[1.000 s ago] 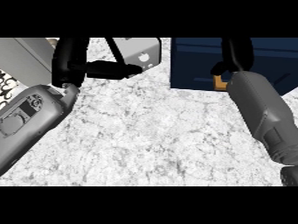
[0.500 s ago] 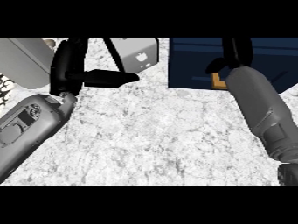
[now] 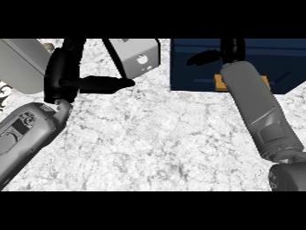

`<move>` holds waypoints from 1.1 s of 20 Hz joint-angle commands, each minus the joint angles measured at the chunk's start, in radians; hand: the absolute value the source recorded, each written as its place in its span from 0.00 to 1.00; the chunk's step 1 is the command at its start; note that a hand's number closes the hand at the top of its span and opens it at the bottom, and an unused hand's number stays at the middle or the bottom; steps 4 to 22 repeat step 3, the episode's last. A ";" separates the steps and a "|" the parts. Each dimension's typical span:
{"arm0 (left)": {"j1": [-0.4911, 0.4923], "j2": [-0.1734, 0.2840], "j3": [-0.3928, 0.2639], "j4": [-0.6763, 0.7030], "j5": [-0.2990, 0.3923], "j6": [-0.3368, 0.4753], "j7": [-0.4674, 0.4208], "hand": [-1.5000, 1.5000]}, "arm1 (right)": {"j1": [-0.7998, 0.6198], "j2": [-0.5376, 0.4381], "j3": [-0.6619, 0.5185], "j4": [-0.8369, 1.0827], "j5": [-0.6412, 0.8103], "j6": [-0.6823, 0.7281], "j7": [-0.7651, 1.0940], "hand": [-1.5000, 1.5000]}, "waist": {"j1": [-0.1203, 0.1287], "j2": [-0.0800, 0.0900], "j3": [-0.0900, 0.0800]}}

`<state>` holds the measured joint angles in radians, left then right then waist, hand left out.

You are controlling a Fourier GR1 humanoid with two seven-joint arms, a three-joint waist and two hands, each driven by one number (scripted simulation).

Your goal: Pick up the can, place it into the drawer and close the drawer

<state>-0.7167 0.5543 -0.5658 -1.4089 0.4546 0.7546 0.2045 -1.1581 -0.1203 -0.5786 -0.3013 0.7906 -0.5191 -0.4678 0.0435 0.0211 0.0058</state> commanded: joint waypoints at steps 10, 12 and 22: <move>0.049 0.016 0.038 -0.042 -0.001 -0.021 0.006 0.00 | -0.069 0.020 -0.085 -0.012 -0.121 0.039 -0.014 0.00 | 0.006 -0.008 -0.005; 0.049 0.016 0.038 -0.042 -0.001 -0.021 0.006 0.00 | -0.069 0.020 -0.085 -0.012 -0.121 0.039 -0.014 0.00 | 0.006 -0.008 -0.005; 0.049 0.016 0.038 -0.042 -0.001 -0.021 0.006 0.00 | -0.069 0.020 -0.085 -0.012 -0.121 0.039 -0.014 0.00 | 0.006 -0.008 -0.005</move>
